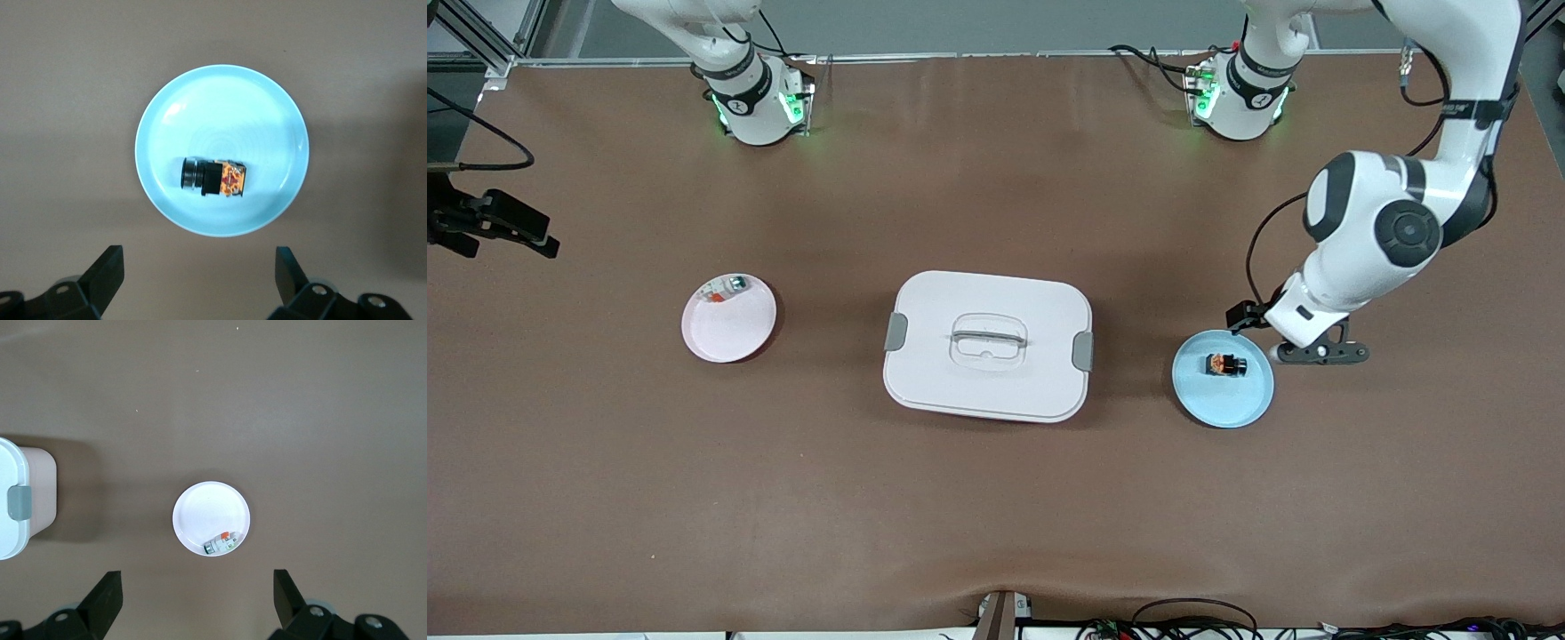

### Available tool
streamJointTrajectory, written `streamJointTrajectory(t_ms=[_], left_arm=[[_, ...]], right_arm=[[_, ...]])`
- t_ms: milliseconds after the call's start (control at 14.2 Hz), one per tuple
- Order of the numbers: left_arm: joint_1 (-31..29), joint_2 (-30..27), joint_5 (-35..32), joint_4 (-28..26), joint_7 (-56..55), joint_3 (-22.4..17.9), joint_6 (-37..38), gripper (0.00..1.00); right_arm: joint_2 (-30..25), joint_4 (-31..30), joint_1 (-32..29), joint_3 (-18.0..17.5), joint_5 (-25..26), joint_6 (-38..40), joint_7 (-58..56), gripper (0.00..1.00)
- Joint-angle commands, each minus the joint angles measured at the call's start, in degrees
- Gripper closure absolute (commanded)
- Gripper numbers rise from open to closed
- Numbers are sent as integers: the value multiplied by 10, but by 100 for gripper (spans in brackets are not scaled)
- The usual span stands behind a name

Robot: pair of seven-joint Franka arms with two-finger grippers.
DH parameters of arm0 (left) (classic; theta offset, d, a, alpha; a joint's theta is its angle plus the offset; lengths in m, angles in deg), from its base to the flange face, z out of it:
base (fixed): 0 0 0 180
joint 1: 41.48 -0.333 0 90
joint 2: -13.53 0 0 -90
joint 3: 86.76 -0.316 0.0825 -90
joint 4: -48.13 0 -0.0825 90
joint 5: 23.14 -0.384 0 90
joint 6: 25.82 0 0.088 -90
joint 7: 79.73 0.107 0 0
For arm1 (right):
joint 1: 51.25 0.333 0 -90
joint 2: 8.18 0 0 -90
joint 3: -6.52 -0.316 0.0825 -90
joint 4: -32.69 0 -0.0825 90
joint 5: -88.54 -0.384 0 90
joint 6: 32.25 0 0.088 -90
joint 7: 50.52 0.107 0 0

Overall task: Transfer orange switch to right arm and place
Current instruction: 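Lower the left gripper onto the black-orange switch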

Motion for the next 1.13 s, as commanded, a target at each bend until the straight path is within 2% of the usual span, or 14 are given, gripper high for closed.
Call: streamJointTrajectory(t_ms=[0,353,564,1058], left_arm=[[1,22,-19,2,-14,1,-24,0],[2,55,-24,3,-30,1,-59,0],[0,67,-71,5,-45,1,-66,0],[4,99,-73,5,-53,4,-105,0]], right_arm=[[-7,-7,-11,-6,-2,-4,-5,0],[-7,-7,-11,-6,-2,-2,-5,0],[-7,-8,-11,-6,-2,-2,-5,0],[-7,-8,-11,-6,-2,-2,-5,0]])
